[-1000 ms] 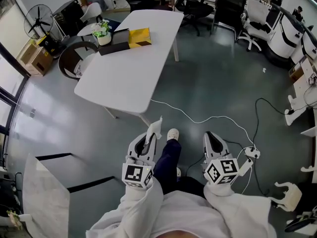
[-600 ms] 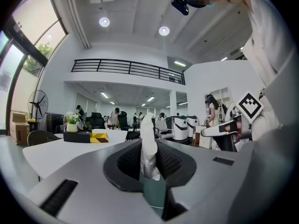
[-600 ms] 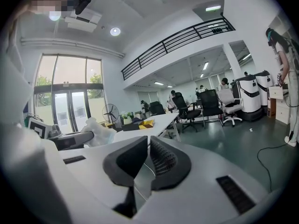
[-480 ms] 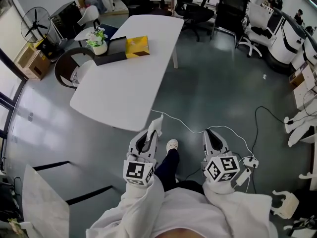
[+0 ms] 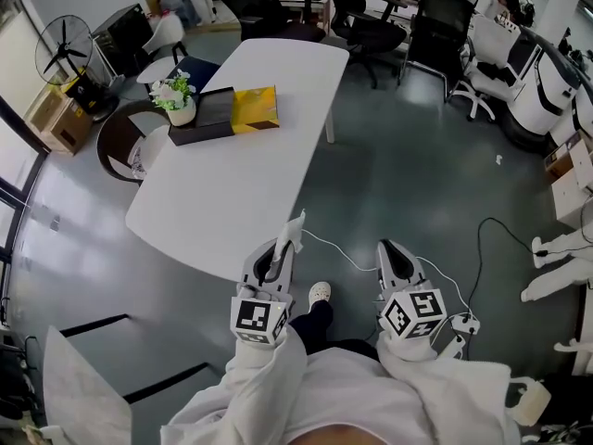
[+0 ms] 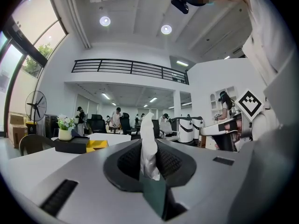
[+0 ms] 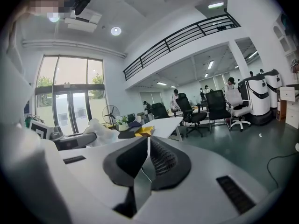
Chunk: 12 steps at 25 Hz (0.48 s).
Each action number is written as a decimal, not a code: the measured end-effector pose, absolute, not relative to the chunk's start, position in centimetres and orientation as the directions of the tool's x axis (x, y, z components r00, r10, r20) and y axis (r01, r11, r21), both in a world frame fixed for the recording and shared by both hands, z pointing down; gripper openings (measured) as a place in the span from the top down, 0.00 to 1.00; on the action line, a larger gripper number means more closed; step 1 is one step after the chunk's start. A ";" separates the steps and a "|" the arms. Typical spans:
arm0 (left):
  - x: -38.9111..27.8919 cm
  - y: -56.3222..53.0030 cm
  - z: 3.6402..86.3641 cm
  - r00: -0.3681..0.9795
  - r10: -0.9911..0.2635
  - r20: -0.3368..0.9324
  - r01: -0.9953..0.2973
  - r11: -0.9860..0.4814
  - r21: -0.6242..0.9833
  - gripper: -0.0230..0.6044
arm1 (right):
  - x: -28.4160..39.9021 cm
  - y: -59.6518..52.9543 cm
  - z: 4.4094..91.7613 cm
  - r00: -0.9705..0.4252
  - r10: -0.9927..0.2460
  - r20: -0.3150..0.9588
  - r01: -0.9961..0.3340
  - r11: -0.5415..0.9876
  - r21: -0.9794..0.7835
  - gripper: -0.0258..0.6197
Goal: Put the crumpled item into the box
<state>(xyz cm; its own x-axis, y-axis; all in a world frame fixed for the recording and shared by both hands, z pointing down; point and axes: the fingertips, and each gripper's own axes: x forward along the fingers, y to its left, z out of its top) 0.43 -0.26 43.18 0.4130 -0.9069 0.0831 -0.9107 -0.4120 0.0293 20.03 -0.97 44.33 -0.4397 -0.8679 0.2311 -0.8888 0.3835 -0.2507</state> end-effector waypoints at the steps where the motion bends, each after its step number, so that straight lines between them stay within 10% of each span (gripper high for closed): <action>1: 0.4 -1.1 43.1 0.414 -0.906 0.084 -0.910 -0.414 0.027 0.86 | 20.0 -1.8 44.2 -0.439 -0.869 0.229 -0.889 0.383 -0.251 0.90; 12: 0.3 -8.7 43.5 0.429 -0.899 0.093 -0.903 -0.428 0.032 0.86 | 19.8 -9.5 44.5 -0.431 -0.873 0.229 -0.890 0.368 -0.269 0.90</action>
<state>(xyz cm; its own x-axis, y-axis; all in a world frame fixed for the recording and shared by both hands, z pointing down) 0.28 -8.75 43.45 0.4288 -0.8986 0.0931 -0.9033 -0.4278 0.0317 19.81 -9.50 44.49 -0.4307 -0.8729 0.2293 -0.8899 0.3684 -0.2689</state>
